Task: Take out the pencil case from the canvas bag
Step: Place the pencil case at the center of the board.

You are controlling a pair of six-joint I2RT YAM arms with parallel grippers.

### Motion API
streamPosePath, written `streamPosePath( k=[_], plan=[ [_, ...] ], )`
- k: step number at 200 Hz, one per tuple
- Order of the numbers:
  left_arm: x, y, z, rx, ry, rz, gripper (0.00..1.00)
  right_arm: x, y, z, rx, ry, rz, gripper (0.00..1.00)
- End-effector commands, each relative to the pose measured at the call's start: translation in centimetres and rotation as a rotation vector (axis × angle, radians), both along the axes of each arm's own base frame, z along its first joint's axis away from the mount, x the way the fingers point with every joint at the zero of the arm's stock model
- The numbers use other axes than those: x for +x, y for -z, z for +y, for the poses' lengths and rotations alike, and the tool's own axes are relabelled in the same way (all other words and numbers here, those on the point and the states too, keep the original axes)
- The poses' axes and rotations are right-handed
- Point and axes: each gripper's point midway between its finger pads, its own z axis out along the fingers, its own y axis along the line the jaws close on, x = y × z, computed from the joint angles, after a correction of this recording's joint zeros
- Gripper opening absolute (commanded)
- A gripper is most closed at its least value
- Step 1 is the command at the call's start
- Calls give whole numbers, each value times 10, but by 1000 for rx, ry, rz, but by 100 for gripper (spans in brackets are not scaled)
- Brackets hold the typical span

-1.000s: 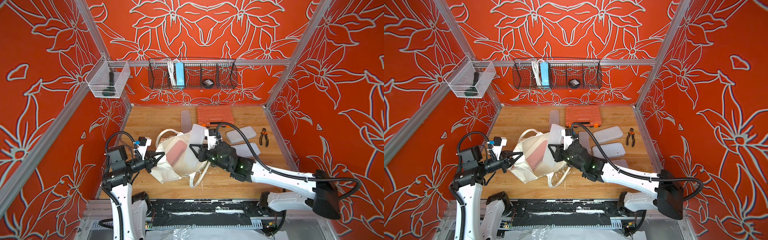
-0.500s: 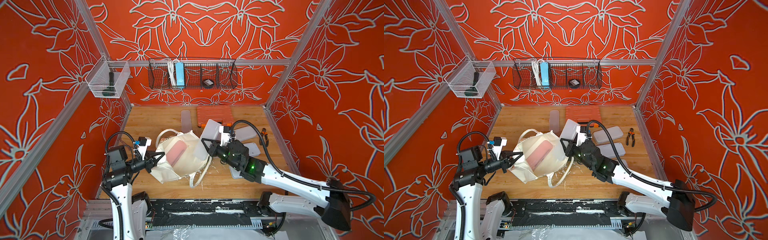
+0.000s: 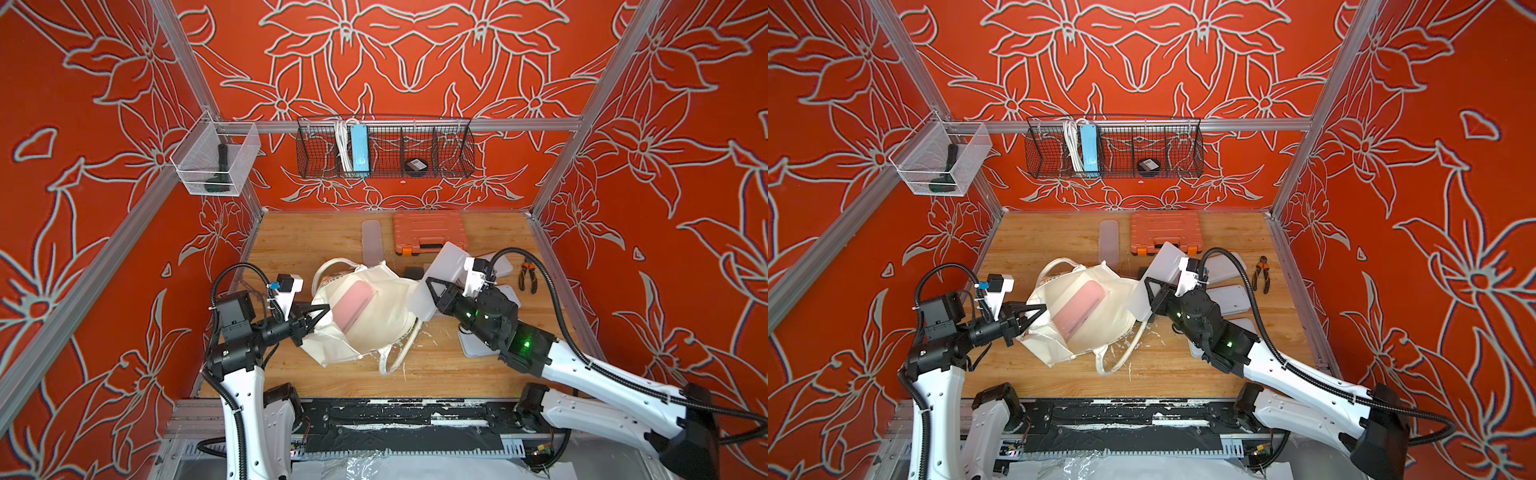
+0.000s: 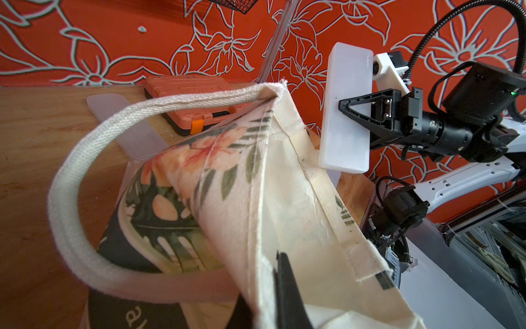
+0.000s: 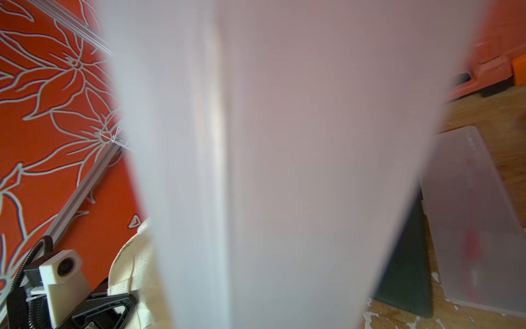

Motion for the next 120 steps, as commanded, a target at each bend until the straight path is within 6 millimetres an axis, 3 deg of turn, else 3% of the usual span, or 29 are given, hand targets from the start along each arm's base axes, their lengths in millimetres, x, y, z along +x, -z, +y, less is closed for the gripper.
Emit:
streamPosePath(
  k=[1, 120],
  plan=[
    [-4, -11, -4, -12, 34, -49, 0, 3, 8, -20, 10, 84, 29, 25],
    [-5, -12, -4, -11, 34, -56, 0, -8, 37, -67, 15, 219, 92, 24]
  ],
)
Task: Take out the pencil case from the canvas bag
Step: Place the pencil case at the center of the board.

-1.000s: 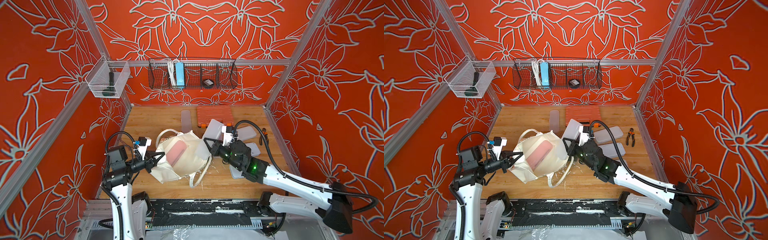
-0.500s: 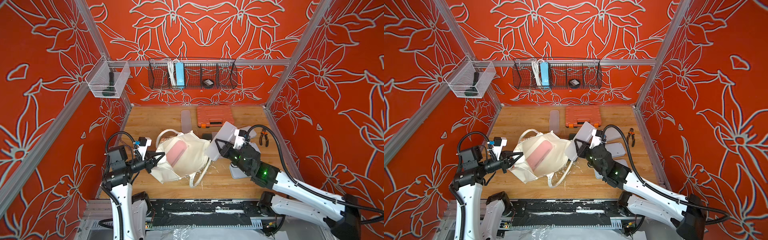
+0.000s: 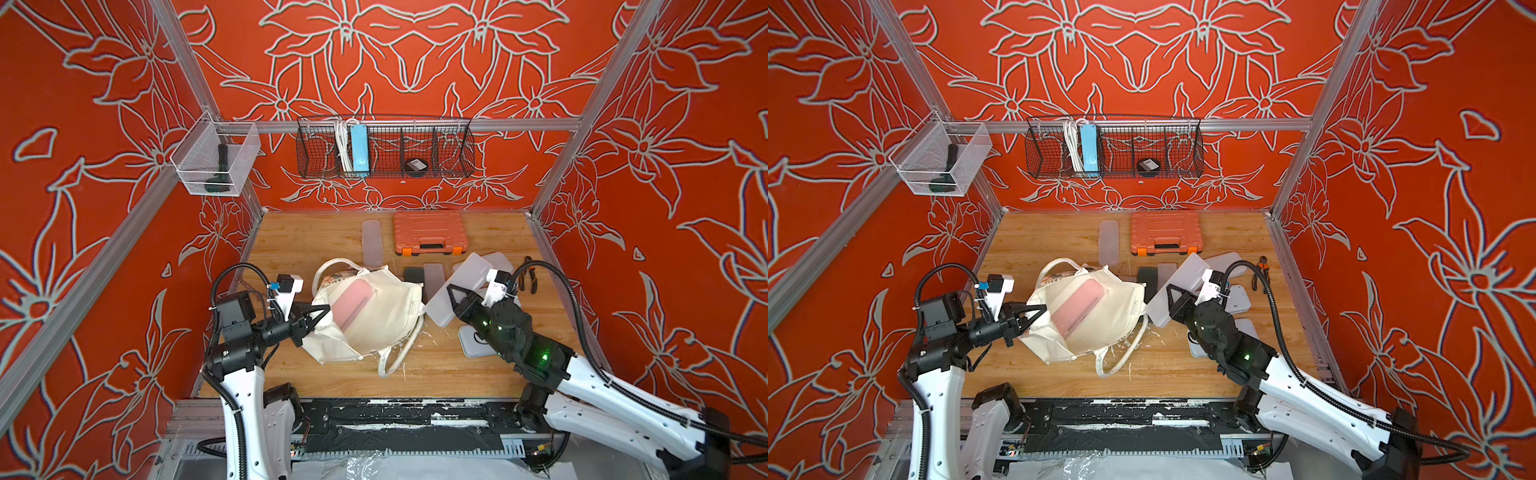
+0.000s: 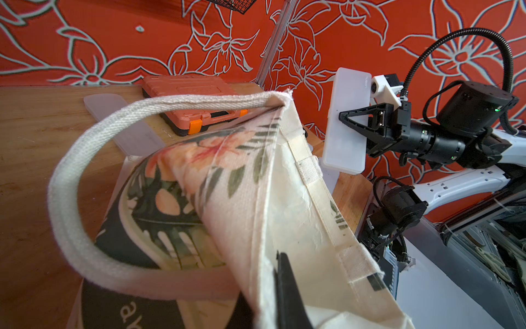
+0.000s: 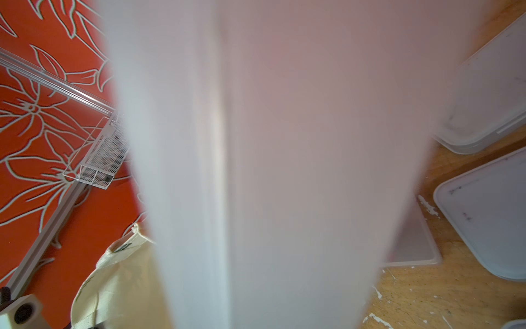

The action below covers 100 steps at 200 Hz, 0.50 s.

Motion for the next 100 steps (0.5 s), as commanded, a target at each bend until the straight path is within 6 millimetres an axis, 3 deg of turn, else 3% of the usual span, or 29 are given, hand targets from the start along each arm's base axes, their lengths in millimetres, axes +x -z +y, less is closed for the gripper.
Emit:
streamPosePath(
  k=[1, 100],
  plan=[
    [-4, -12, -3, -6, 28, -56, 0, 0, 8, -14, -1, 59, 15, 24],
    [-3, -12, -3, -13, 18, -52, 0, -9, 61, -24, 28, 101, 158, 22]
  ],
)
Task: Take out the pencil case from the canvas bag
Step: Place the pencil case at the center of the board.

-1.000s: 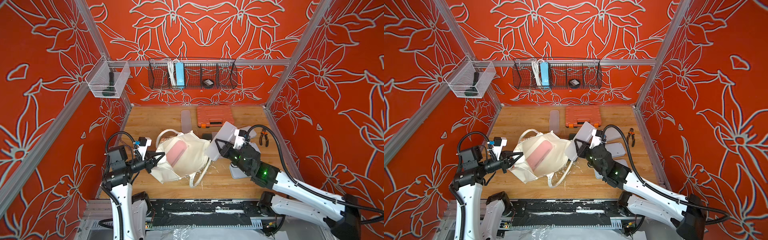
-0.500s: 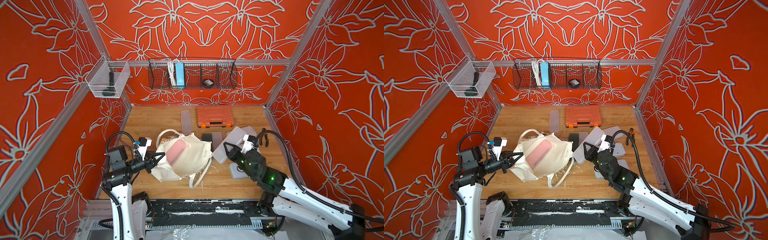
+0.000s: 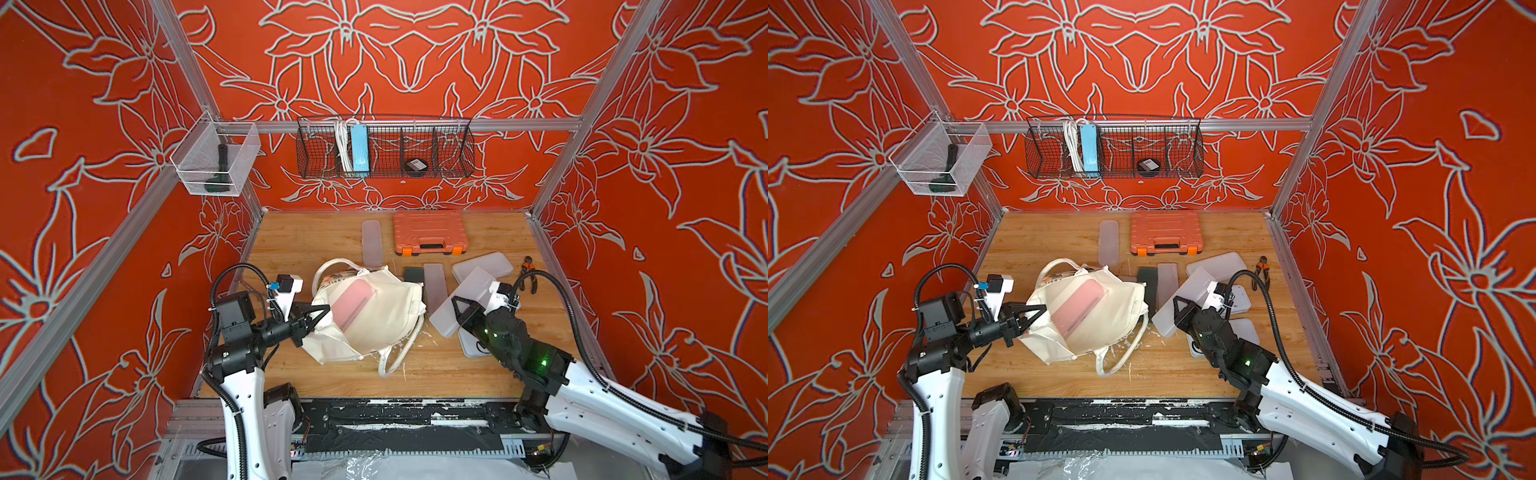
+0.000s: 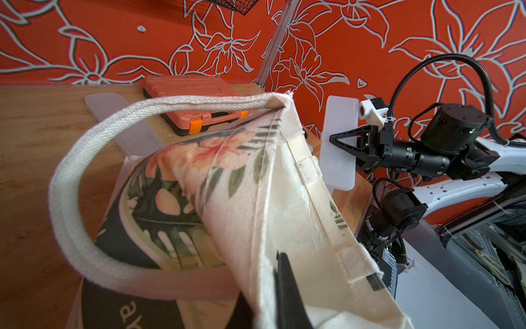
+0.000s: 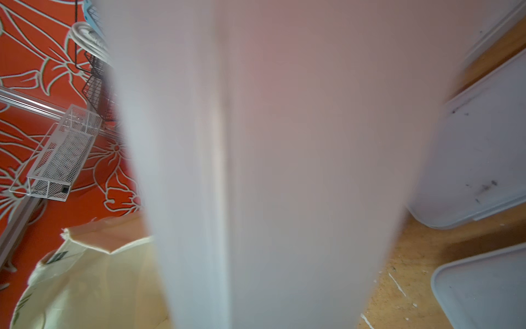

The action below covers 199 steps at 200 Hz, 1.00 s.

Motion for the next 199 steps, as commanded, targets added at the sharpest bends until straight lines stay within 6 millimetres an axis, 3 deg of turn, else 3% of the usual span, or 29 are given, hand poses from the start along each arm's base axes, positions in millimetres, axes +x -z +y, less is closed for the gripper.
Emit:
streamPosePath(
  k=[1, 35, 88, 152, 199],
  plan=[
    [-2, -11, -3, -8, 23, -56, 0, -1, 9, -8, 32, 46, 30, 22],
    [-2, -11, -2, -11, 19, -55, 0, -4, 26, -11, 38, 70, 81, 21],
    [3, -22, 1, -37, -15, -50, 0, -6, 49, 0, 74, 57, 156, 19],
    [13, -43, 9, -43, -85, -52, 0, -18, 53, 12, 103, 87, 161, 18],
    [20, -43, 15, -52, -132, -42, 0, -26, 65, 29, 148, 90, 188, 20]
  ],
)
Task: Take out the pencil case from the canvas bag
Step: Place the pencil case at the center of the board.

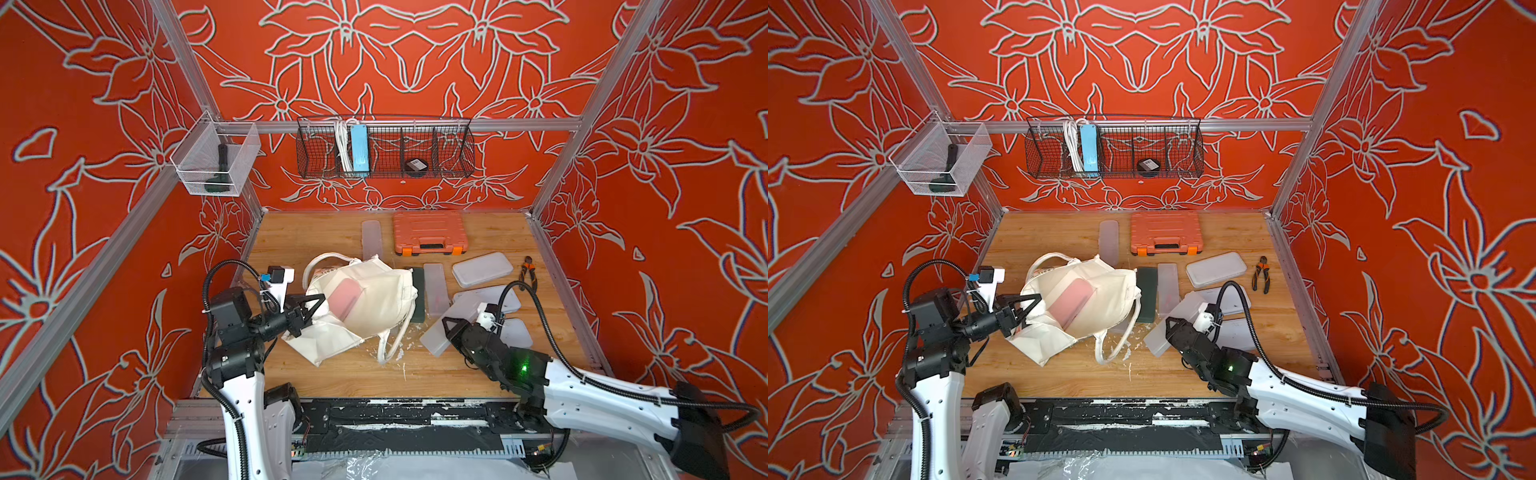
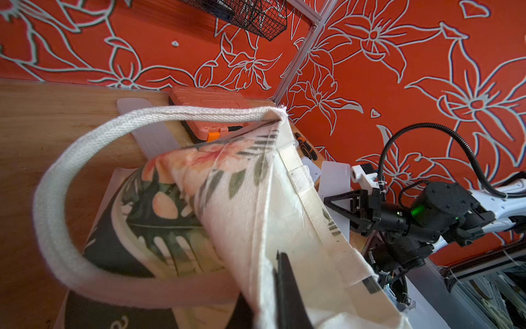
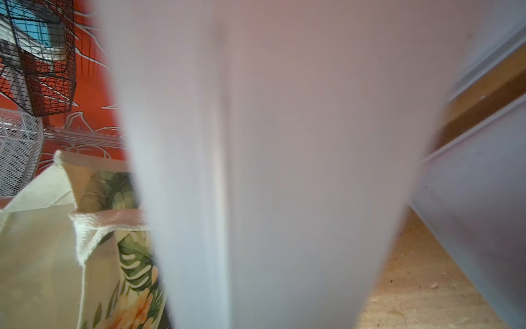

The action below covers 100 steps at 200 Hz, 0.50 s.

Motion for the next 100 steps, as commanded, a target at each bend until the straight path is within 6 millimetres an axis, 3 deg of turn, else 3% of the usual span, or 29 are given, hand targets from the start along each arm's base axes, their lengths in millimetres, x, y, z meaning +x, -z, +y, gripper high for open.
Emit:
streamPosePath(
  k=[1, 100],
  plan=[
    [4, -24, 2, 14, -13, -86, 0, 2, 0, 4, 63, 64, -14, 20],
    [10, -17, 9, 2, -66, -46, 0, -11, 18, 37, 96, 97, 20, 20]
  ],
)
